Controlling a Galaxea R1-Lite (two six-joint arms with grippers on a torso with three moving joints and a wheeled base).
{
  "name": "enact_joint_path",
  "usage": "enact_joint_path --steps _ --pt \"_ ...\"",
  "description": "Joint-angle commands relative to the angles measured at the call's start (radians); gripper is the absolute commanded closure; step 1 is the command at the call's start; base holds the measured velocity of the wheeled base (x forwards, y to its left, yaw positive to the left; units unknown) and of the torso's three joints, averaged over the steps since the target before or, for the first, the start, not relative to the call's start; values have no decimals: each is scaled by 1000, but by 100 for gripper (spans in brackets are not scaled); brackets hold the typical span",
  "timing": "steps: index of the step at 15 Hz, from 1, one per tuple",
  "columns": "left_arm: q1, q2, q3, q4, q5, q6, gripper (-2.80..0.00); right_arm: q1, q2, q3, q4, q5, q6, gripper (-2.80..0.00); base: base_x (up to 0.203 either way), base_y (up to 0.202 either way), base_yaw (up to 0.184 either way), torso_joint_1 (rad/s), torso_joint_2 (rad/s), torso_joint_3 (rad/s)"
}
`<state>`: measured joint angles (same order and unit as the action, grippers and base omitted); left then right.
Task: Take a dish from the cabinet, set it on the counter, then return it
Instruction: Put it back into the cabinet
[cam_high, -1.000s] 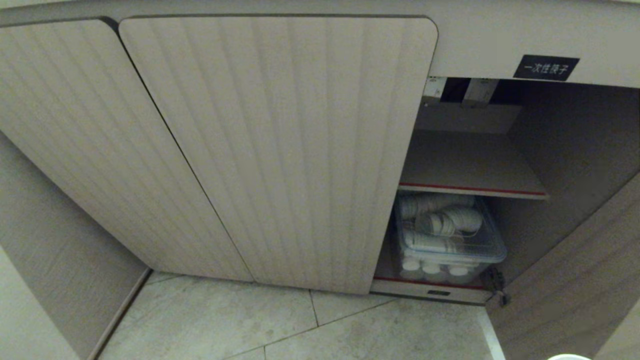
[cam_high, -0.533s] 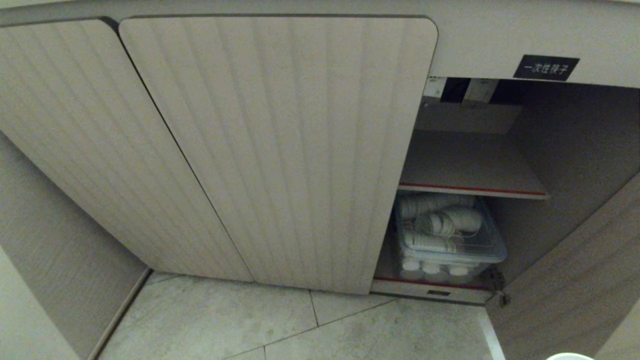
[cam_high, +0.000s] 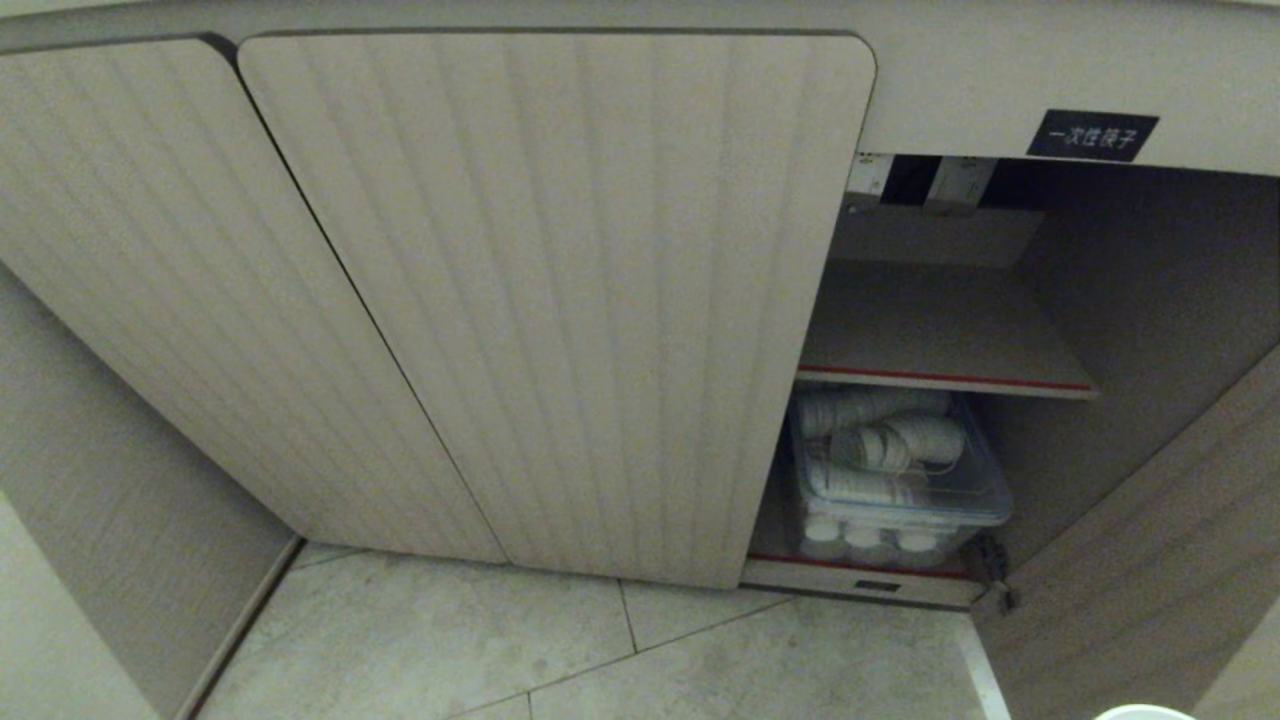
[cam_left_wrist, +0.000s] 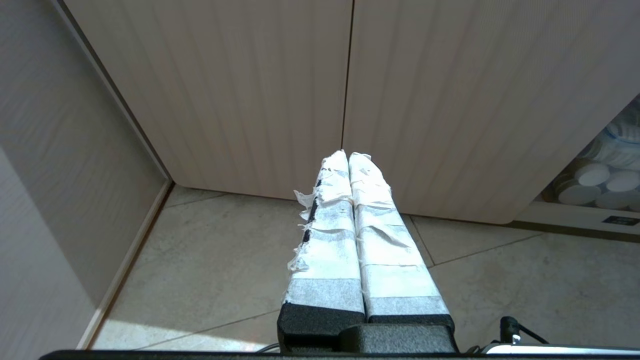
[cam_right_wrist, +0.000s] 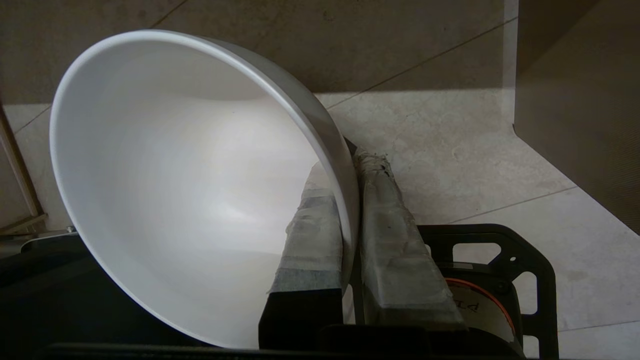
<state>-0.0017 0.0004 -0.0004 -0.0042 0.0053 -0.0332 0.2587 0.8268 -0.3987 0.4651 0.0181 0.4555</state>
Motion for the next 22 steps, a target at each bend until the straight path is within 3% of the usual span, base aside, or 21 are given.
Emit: enact_joint_path --steps 1,22 --pt "0 0 -1 0 1 -1 0 1 -2 1 4 2 3 0 0 0 0 0 0 0" --pt "0 0 0 0 1 -1 0 -20 79 -27 -11 2 5 0 0 0 0 0 0 0"
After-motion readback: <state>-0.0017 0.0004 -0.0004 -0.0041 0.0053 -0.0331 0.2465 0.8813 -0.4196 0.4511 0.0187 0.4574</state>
